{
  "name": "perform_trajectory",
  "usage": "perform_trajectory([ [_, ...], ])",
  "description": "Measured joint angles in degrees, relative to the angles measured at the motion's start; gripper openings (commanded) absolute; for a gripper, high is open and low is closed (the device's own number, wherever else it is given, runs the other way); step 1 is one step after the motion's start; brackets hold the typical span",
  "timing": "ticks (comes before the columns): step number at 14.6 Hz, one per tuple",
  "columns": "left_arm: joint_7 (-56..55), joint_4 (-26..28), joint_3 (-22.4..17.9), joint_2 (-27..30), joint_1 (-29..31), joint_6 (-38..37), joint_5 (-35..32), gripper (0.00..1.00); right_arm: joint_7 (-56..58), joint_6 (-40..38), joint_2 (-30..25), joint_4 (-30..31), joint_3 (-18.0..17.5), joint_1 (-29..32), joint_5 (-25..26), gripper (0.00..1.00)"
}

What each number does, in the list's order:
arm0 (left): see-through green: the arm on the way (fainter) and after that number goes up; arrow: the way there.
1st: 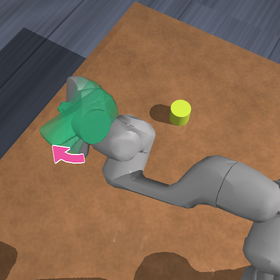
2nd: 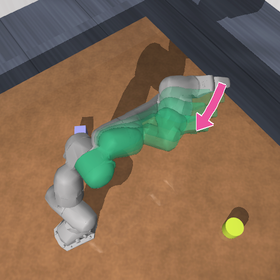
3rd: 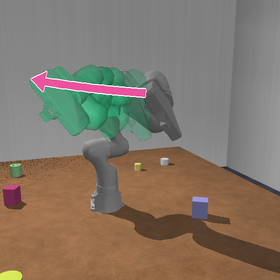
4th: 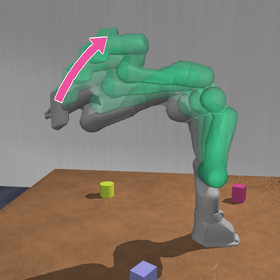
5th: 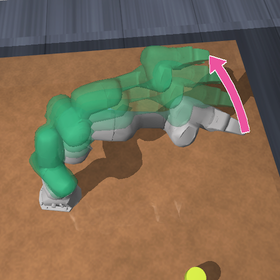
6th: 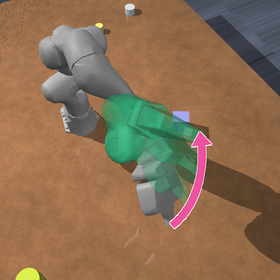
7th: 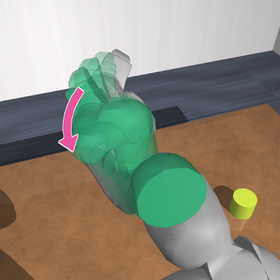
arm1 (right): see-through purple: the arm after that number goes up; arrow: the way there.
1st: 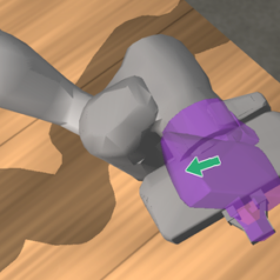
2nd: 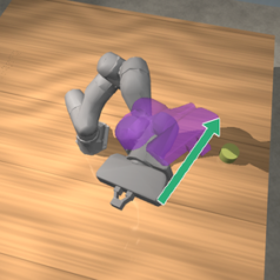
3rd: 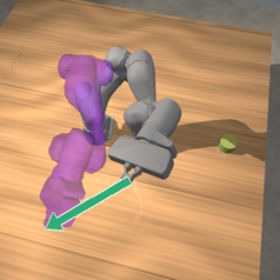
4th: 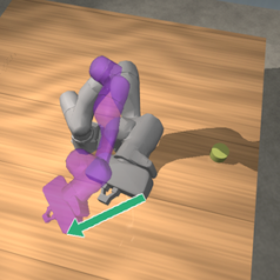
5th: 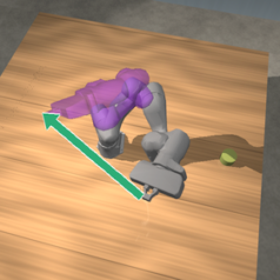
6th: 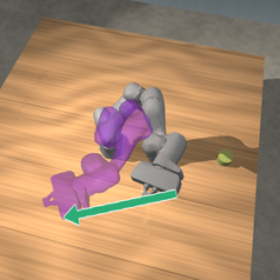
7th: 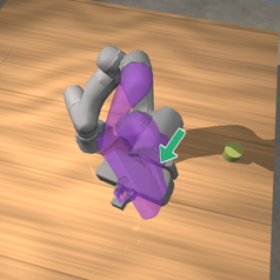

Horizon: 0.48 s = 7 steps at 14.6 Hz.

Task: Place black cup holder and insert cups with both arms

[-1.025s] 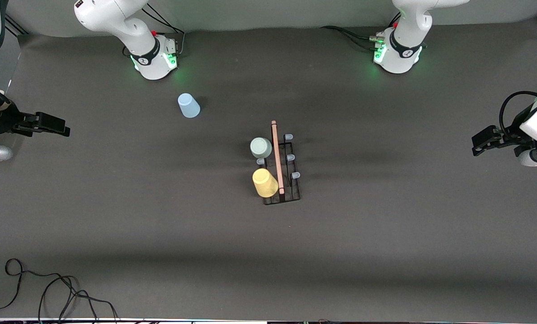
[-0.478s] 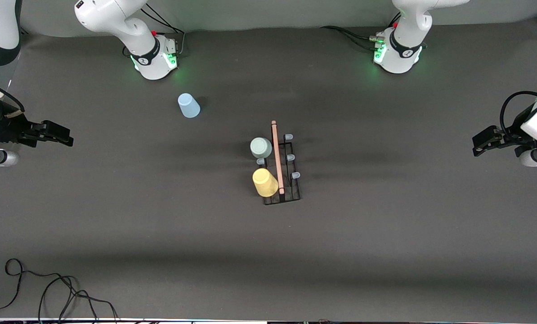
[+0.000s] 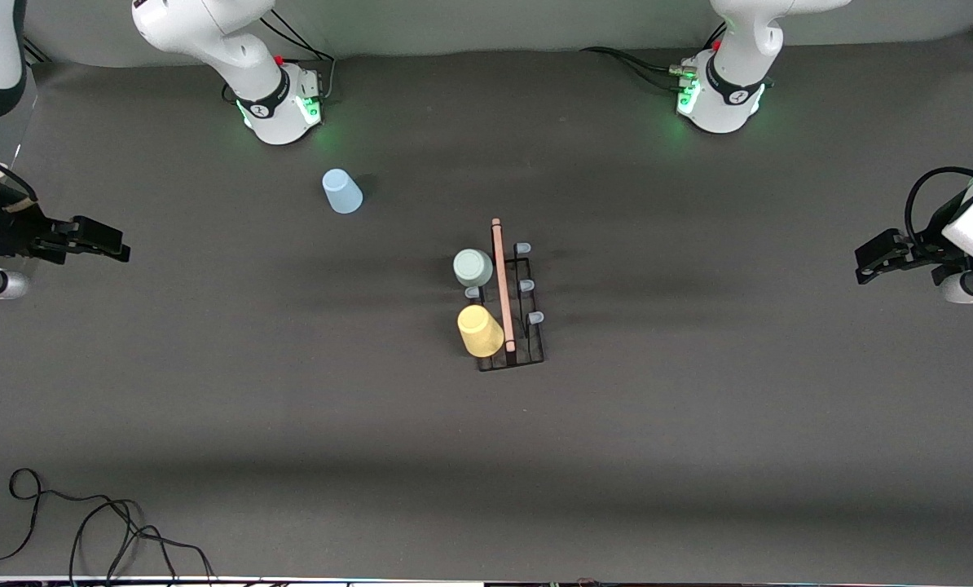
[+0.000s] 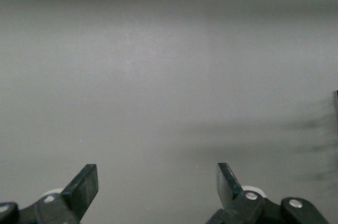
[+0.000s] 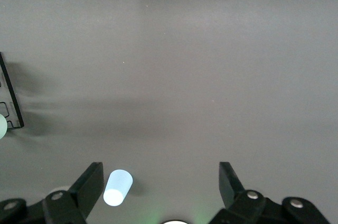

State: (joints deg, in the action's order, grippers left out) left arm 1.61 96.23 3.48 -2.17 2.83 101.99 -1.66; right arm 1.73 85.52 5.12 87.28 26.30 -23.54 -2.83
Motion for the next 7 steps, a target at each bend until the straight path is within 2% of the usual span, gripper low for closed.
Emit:
perform_trajectory([
  [2, 0.00, 0.00, 0.01, 0.00, 0.00, 0.00, 0.00, 1.00, 0.00, 0.00, -1.31, 0.88, -7.41, 7.20, 0.46, 0.97],
  [5, 0.00, -0.01, 0.01, -0.01, 0.00, 0.00, 0.00, 1.00, 0.00, 0.90, -3.66, 3.26, -21.44, 21.03, 0.84, 0.99],
  [6, 0.00, -0.01, 0.01, -0.01, 0.00, 0.00, 0.00, 1.00, 0.00, 1.65, -4.63, 4.49, -25.20, 24.78, 0.87, 0.99],
  [7, 0.00, -0.01, 0.01, -0.02, 0.00, 0.00, 0.00, 1.00, 0.00, 2.40, -5.53, 5.68, -27.31, 26.79, 0.88, 0.99],
])
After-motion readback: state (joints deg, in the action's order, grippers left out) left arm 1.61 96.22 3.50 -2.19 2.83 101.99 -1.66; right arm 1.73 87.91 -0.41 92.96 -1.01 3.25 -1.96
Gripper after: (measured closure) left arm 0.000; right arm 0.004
